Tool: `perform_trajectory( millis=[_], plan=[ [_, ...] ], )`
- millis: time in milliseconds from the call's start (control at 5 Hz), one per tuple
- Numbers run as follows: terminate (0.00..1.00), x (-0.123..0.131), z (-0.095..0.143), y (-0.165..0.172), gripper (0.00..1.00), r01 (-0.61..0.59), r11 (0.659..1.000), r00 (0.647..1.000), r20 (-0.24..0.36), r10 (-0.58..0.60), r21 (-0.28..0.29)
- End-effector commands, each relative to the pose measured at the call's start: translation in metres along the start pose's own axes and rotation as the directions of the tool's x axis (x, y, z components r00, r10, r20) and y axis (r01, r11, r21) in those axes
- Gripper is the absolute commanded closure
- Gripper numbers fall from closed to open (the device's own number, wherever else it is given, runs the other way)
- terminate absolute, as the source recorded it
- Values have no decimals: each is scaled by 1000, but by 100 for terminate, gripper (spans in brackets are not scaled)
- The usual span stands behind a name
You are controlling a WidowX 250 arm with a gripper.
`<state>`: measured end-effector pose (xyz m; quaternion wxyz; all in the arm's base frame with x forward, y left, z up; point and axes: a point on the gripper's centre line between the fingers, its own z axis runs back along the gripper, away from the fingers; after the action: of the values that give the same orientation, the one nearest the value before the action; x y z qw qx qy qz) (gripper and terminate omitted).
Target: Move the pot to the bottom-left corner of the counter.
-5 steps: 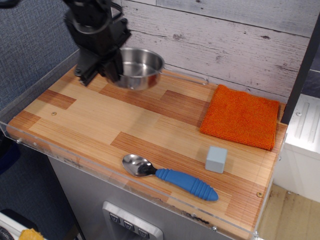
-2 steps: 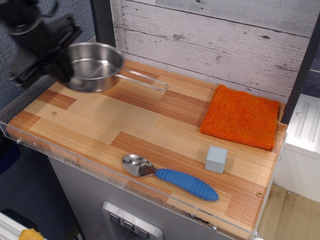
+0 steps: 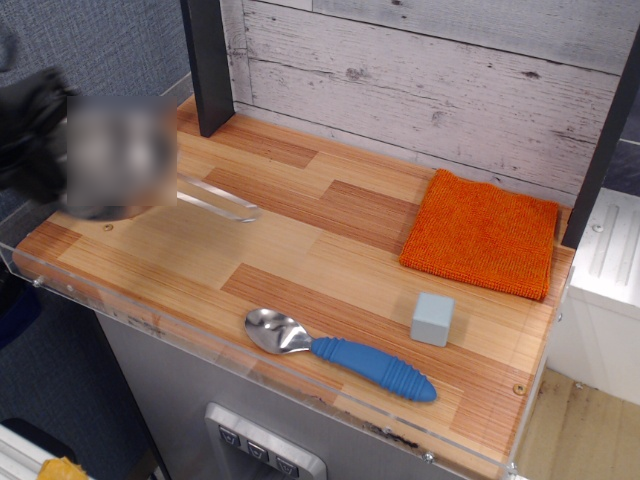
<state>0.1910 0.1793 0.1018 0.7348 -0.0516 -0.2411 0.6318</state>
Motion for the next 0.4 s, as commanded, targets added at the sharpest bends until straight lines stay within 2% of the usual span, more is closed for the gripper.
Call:
perform_trajectory(
  millis=[0,200],
  plan=[
    [0,22,-20,12,100,-27,1000,999,17,27,-3],
    [0,24,-33,9,100,-20,999,1000,8,20,35]
  ],
)
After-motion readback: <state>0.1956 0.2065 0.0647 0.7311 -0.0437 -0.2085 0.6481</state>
